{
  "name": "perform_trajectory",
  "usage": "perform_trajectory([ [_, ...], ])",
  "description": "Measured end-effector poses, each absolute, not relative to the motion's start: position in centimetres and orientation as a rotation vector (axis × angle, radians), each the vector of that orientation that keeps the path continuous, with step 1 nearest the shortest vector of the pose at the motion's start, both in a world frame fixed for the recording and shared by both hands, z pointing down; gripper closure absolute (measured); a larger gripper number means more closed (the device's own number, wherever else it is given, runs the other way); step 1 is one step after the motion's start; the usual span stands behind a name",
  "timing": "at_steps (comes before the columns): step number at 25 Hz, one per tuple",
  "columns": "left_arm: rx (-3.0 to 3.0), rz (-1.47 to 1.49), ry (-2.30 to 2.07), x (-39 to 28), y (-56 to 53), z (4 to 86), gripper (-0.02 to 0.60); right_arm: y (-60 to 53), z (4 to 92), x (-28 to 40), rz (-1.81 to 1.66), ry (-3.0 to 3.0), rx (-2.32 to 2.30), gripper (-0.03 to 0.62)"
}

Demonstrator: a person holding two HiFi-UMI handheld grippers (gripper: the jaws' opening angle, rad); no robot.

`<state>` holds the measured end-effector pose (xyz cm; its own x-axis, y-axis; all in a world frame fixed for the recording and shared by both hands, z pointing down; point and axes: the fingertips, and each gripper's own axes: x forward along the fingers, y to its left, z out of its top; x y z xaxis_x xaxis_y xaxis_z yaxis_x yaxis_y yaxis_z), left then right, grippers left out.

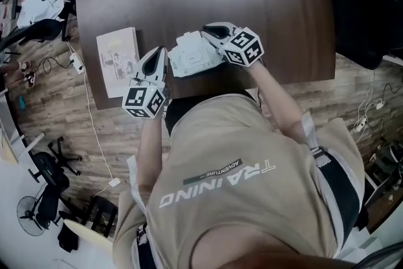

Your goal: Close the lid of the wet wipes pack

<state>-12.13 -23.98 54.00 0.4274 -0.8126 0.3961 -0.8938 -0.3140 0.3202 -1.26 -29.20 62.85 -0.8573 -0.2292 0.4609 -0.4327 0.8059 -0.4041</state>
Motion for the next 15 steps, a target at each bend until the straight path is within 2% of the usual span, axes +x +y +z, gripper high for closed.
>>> perform_trajectory([
  [4, 2.151, 0.216, -1.439, -11.6, -23.1, 55.4, 0.577, -29.3, 65.1, -1.9, 0.735, -2.537, 0.416, 0.575],
  [7, 2.129, 0.229, -1.424, -11.3, -22.0, 56.3, 0.577, -29.4, 66.2, -2.3, 0.766, -2.503, 0.381, 0.510],
  [15, 2.067, 0.231, -1.432, -11.1, -20.9, 57.6, 0.577, -29.0, 68.9, -3.6, 0.862, -2.389, 0.212, 0.510],
])
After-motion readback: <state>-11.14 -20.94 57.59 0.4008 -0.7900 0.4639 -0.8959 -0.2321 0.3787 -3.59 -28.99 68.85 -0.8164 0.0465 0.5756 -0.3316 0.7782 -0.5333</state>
